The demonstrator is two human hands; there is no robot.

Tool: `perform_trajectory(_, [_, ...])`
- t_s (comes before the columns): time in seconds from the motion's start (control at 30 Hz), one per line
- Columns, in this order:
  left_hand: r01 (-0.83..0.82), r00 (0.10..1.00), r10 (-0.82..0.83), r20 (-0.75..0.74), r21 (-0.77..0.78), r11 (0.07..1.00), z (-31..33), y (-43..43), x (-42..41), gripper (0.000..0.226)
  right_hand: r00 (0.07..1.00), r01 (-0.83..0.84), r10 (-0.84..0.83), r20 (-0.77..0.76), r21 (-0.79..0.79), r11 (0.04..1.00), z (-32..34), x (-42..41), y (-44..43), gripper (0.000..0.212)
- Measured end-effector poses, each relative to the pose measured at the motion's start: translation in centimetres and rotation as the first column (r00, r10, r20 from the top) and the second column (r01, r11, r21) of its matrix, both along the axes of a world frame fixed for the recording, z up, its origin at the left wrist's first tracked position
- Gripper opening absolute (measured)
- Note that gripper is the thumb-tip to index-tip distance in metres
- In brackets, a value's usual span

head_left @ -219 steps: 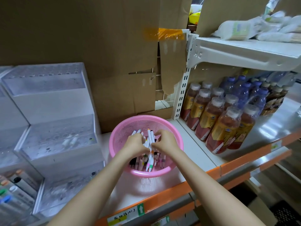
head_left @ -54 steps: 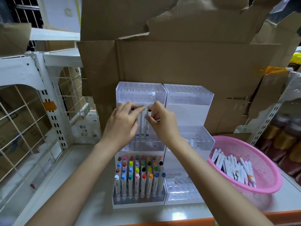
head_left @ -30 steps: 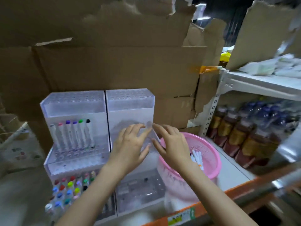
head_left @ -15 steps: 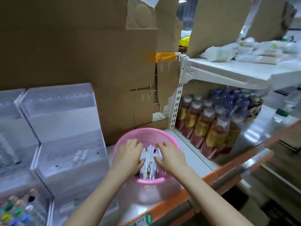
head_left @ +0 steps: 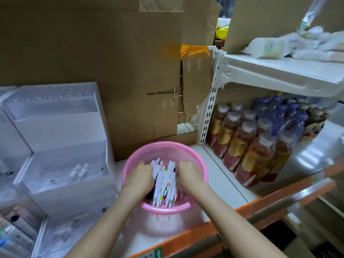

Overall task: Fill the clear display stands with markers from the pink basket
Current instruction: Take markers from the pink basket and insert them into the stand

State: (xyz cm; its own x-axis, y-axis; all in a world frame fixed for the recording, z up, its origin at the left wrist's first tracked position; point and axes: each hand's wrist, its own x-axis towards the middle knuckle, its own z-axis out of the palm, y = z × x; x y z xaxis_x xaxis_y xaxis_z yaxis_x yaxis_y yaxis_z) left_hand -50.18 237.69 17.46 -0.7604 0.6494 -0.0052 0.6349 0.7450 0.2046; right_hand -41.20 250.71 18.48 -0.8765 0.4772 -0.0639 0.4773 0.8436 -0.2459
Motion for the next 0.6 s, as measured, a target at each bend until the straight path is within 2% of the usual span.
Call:
perform_trajectory(0.1, [-0.018,1.000,0.018,-0.007,0.009,1.000,0.09,0.13,0.24,0.022,0.999,-0.005,0.003,-0.043,-0.065,0.998,-0.69,-0.64,-0.03,0.019])
perform_trajectory(0.17, [-0.035,0.999,0.035,0.003,0.025,0.999,0.26,0.19,0.24,0.022,0.998,-0.001,-0.007,-0.066,-0.110,0.994,-1.02,-0.91,0.04,0.010])
perform_trajectory(0.4, [-0.056,0.993,0.037,0.112,0.173,0.983,-0.01,0.14,-0.25,0.022,0.995,0.004,-0.026,-0.098,-0.220,0.975,-0.86,-0.70,0.34,0.003])
perform_trajectory(0.5, [-0.042,0.991,0.010,0.132,0.236,0.971,0.19,0.08,-0.20,0.023,0.996,0.032,-0.051,-0.069,-0.252,0.967,-0.73,-0.67,0.40,0.018])
perform_trajectory(0.6, [-0.035,0.992,0.003,0.122,0.265,0.964,0.34,-0.08,0.02,0.020,0.997,0.043,-0.061,-0.056,-0.277,0.960,-0.31,-0.33,0.37,0.023])
